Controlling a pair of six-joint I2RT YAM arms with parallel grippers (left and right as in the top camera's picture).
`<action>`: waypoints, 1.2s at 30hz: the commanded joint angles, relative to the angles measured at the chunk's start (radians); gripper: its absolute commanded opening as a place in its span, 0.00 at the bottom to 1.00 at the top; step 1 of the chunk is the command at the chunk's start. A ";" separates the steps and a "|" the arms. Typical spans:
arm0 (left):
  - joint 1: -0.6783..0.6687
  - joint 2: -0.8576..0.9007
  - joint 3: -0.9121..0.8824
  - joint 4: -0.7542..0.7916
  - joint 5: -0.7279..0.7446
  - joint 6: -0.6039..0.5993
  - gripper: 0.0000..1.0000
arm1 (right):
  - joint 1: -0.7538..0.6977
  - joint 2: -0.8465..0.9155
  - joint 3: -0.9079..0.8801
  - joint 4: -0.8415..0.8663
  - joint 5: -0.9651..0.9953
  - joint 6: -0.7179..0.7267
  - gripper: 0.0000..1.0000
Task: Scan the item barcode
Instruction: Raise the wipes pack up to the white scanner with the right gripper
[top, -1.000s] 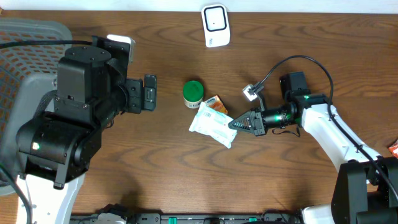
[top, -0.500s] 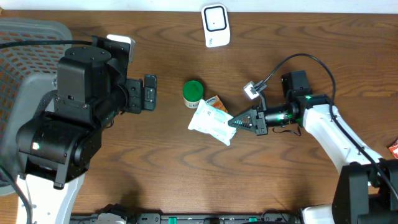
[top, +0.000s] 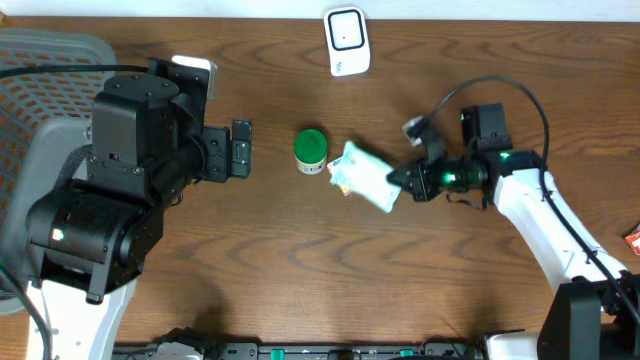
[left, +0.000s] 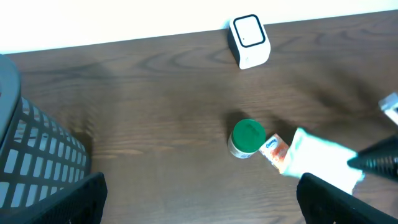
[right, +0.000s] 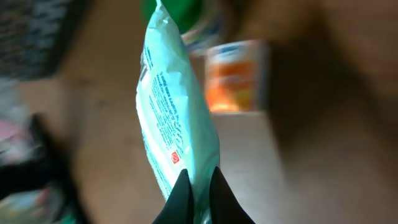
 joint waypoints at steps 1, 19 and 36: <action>0.005 0.000 -0.004 0.000 -0.013 -0.005 0.98 | -0.008 -0.016 0.102 0.007 0.252 0.057 0.01; 0.005 0.000 -0.004 0.000 -0.013 -0.005 0.98 | 0.068 0.054 0.290 0.314 0.855 -0.116 0.01; 0.005 0.000 -0.004 0.000 -0.013 -0.005 0.98 | 0.210 0.521 0.674 0.456 1.234 -0.535 0.01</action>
